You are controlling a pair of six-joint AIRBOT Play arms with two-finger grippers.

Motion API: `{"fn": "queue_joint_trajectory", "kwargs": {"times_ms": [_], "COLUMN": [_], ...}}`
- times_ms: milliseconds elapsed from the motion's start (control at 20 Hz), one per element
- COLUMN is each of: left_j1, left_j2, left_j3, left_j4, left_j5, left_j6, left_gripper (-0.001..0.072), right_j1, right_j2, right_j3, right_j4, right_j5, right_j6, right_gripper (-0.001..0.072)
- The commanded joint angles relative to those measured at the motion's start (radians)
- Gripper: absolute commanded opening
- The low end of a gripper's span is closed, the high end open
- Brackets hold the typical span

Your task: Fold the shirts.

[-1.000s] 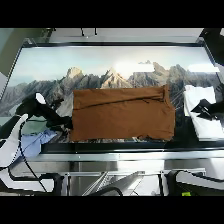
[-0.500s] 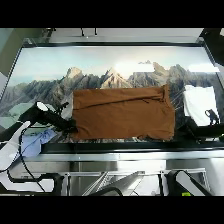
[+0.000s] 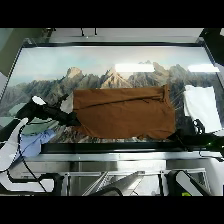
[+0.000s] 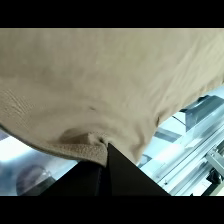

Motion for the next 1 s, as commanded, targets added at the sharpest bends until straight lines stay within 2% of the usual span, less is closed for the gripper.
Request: {"fn": "queue_joint_trajectory", "kwargs": {"times_ms": [0,150,350,550,650,700,750,800,850,950], "left_j1": [0.002,0.002,0.002,0.002,0.002,0.002,0.002,0.002,0.002,0.002], "left_j2": [0.001,0.001,0.001,0.001,0.001,0.001,0.001,0.001,0.001,0.001], "left_j3": [0.011,0.011,0.011,0.011,0.011,0.011,0.011,0.011,0.011,0.012], "left_j4": [-0.007,-0.007,-0.006,-0.006,-0.007,-0.007,-0.007,-0.007,-0.008,-0.014], "left_j5": [-0.003,0.001,-0.005,-0.011,-0.013,-0.013,-0.013,-0.015,-0.022,-0.044], "left_j6": [-0.002,-0.001,-0.001,-0.001,-0.001,-0.001,-0.001,-0.001,-0.001,-0.001], "left_gripper": [0.0014,0.0014,0.0014,0.0014,0.0013,0.0014,0.0014,0.0014,0.0014,0.0013], "right_j1": [0.004,0.004,0.004,0.004,0.003,0.004,0.004,0.004,0.004,0.004], "right_j2": [-0.002,-0.049,-0.116,-0.179,-0.202,-0.204,-0.204,-0.204,-0.204,-0.188], "right_j3": [-0.014,-0.014,-0.014,-0.014,-0.014,-0.014,-0.014,-0.014,-0.011,0.019], "right_j4": [0.008,0.027,0.188,0.186,0.180,0.182,0.183,0.193,0.220,0.288], "right_j5": [-0.071,-0.073,-0.096,-0.095,-0.091,-0.091,-0.090,-0.069,-0.032,0.053], "right_j6": [-0.057,-0.097,-0.241,-0.266,-0.285,-0.285,-0.285,-0.304,-0.320,-0.326], "right_gripper": [0.0454,0.0454,0.0454,0.0443,0.0357,0.0356,0.0291,0.0079,0.0019,0.0019]}}
